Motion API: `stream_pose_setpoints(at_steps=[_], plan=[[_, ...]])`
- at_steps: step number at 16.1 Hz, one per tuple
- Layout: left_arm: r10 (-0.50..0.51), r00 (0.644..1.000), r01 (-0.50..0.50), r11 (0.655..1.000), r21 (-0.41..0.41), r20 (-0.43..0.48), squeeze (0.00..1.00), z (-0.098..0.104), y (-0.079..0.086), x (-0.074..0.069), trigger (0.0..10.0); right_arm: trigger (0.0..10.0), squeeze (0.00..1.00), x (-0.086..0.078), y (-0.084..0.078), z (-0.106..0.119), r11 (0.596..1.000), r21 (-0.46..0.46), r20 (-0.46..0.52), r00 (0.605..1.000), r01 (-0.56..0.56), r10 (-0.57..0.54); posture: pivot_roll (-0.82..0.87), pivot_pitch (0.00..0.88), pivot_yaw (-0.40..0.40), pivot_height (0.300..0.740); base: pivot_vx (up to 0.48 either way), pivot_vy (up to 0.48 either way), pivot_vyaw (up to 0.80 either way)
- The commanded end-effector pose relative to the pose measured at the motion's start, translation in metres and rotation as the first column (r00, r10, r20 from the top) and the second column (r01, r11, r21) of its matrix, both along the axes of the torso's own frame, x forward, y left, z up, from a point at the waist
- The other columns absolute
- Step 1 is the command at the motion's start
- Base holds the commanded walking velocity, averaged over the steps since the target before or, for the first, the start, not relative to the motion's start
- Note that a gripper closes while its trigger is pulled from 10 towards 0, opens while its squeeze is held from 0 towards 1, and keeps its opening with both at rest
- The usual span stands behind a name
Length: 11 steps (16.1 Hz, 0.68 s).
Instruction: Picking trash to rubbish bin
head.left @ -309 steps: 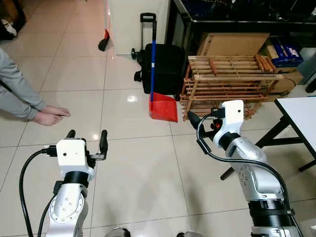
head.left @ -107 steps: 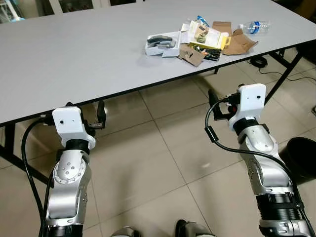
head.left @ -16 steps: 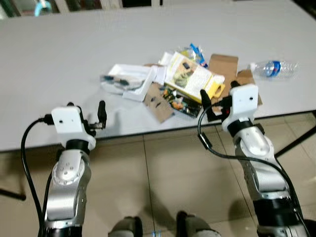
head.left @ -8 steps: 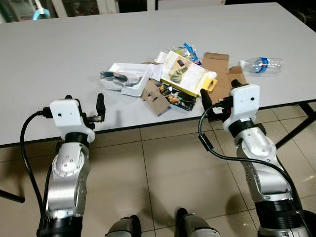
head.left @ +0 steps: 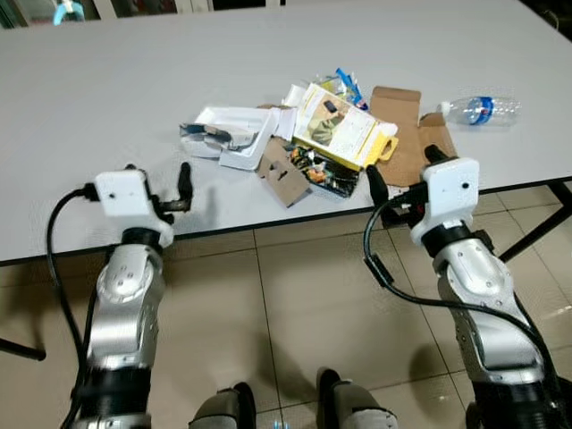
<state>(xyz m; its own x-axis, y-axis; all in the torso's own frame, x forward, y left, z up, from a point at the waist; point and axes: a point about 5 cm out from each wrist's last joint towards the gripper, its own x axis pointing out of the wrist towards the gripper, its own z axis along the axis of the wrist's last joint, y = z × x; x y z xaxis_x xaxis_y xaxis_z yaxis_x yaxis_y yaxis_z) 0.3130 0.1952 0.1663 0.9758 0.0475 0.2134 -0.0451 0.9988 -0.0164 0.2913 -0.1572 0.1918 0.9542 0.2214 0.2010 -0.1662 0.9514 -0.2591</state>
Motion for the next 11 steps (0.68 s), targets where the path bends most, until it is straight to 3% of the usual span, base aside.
stream_pose_setpoints(at_steps=[1,2,4,11], plan=[[-0.018,1.0,0.018,1.0,0.0,-0.011,0.0,-0.003,-0.002,0.004,10.0,10.0,0.0,-0.004,-0.003,0.004,1.0,-0.022,0.007,1.0,0.008,-0.008,-0.23,0.27,0.022,0.74,0.0,0.0,0.0],[-0.05,0.999,0.05,0.999,0.003,-0.012,0.0,-0.001,-0.007,0.012,10.0,10.0,0.0,-0.003,-0.002,0.008,1.0,-0.011,0.011,1.0,0.013,-0.013,-0.23,0.277,0.033,0.74,0.0,0.0,0.0],[-0.064,0.998,0.064,0.998,0.005,0.003,0.0,0.004,-0.009,0.015,10.0,10.0,0.0,-0.003,0.002,0.011,1.0,0.009,0.013,1.0,0.003,-0.003,-0.21,0.281,0.046,0.74,0.0,0.0,0.0],[-0.123,0.992,0.122,0.992,0.02,0.011,0.0,0.006,-0.014,0.018,10.0,10.0,0.0,-0.004,0.018,0.009,0.999,0.032,0.019,1.0,-0.018,0.017,-0.19,0.269,0.068,0.74,0.0,0.0,0.0]])
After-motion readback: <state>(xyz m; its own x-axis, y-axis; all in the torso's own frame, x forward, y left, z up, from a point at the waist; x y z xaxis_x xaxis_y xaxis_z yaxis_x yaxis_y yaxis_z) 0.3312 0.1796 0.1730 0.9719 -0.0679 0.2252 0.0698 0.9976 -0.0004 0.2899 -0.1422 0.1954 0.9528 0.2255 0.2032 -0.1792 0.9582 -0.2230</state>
